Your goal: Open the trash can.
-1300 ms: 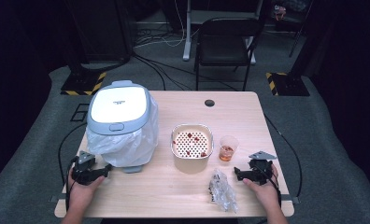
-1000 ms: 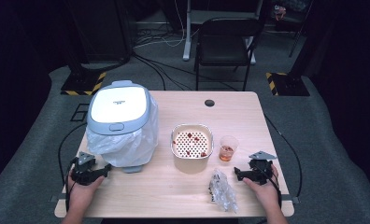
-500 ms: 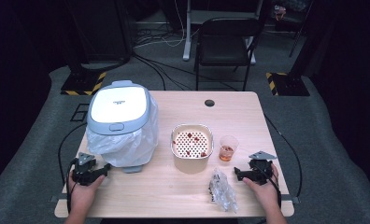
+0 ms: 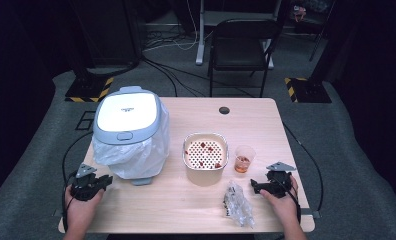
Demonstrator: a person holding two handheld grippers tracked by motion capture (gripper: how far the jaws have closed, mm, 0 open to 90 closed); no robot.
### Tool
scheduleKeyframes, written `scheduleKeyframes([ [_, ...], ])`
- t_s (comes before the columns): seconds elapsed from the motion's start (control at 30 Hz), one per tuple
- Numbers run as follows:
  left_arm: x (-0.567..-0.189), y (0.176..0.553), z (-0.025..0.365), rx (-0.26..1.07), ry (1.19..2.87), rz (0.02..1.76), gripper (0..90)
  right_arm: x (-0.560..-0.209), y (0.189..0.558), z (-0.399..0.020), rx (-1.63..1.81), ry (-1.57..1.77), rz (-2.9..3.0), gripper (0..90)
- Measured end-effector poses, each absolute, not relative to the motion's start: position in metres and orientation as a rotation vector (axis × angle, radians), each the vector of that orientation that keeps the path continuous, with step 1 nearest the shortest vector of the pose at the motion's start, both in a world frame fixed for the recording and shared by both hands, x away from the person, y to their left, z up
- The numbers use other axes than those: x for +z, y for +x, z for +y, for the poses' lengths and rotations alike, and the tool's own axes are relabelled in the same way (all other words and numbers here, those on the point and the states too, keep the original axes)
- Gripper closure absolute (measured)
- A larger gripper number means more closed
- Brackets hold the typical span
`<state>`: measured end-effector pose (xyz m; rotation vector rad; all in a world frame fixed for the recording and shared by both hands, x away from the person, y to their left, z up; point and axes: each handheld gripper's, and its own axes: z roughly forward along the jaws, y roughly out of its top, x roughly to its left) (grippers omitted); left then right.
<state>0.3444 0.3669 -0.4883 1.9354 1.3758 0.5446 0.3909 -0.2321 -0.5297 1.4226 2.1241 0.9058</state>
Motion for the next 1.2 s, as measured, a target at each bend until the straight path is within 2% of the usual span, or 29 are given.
scheduleKeyframes([
  [0.03, -0.486, 0.342, 0.364, 0.556, 1.944, 1.359, 82.6, -0.530, 0.391, -0.232, 0.906, 1.423, 2.124, 0.0],
  [0.1, -0.481, 0.337, 0.359, 0.537, 1.997, 1.305, 90.0, -0.530, 0.391, -0.232, 0.906, 1.422, 2.124, 0.0],
  [0.47, -0.470, 0.333, 0.327, 0.482, 2.032, 1.153, 90.0, -0.530, 0.391, -0.232, 0.905, 1.424, 2.124, 0.0],
  [0.6, -0.472, 0.334, 0.310, 0.414, 1.966, 1.211, 90.0, -0.530, 0.391, -0.232, 0.904, 1.425, 2.122, 0.0],
  [0.7, -0.473, 0.337, 0.300, 0.399, 1.978, 1.184, 90.0, -0.530, 0.391, -0.232, 0.904, 1.425, 2.122, 0.0],
  [0.9, -0.478, 0.346, 0.286, 0.439, 2.083, 1.065, 90.0, -0.530, 0.390, -0.232, 0.899, 1.418, 2.126, 0.0],
  [1.2, -0.490, 0.354, 0.278, 0.465, 2.067, 1.087, 90.0, -0.530, 0.389, -0.231, 0.898, 1.422, 2.120, 0.0],
])
